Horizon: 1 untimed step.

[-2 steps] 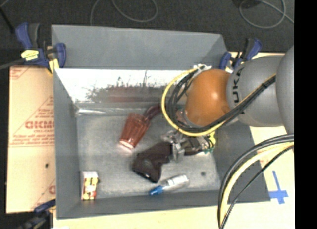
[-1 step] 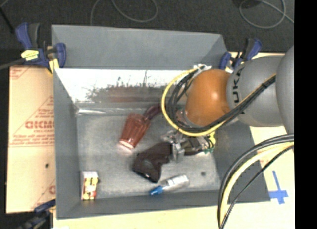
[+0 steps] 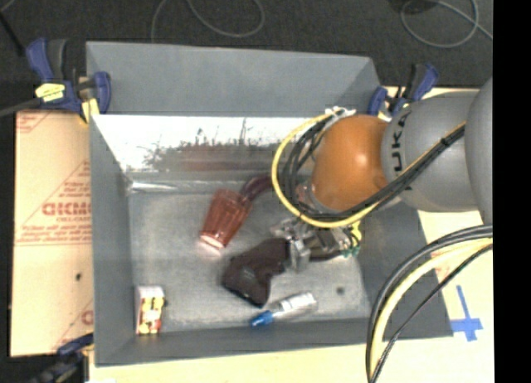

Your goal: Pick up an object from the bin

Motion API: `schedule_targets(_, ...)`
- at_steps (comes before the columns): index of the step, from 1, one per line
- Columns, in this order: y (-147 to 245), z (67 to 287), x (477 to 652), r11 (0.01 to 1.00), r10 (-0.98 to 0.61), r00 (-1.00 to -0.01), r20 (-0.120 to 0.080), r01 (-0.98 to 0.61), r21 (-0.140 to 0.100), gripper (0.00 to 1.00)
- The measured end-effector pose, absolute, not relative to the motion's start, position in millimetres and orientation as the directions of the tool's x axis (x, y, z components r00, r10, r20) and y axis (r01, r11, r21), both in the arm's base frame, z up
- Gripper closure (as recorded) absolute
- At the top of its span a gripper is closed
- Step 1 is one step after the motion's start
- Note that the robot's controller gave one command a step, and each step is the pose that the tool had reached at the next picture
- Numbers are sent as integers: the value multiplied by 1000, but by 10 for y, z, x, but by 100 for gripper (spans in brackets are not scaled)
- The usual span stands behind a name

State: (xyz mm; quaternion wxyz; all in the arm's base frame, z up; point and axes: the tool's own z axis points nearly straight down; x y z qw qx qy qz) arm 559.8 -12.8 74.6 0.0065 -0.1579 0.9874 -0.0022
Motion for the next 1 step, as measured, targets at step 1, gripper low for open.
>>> schedule_targets(1,-128,944,5576,951,-311,-951,-5,-311,-4,100)
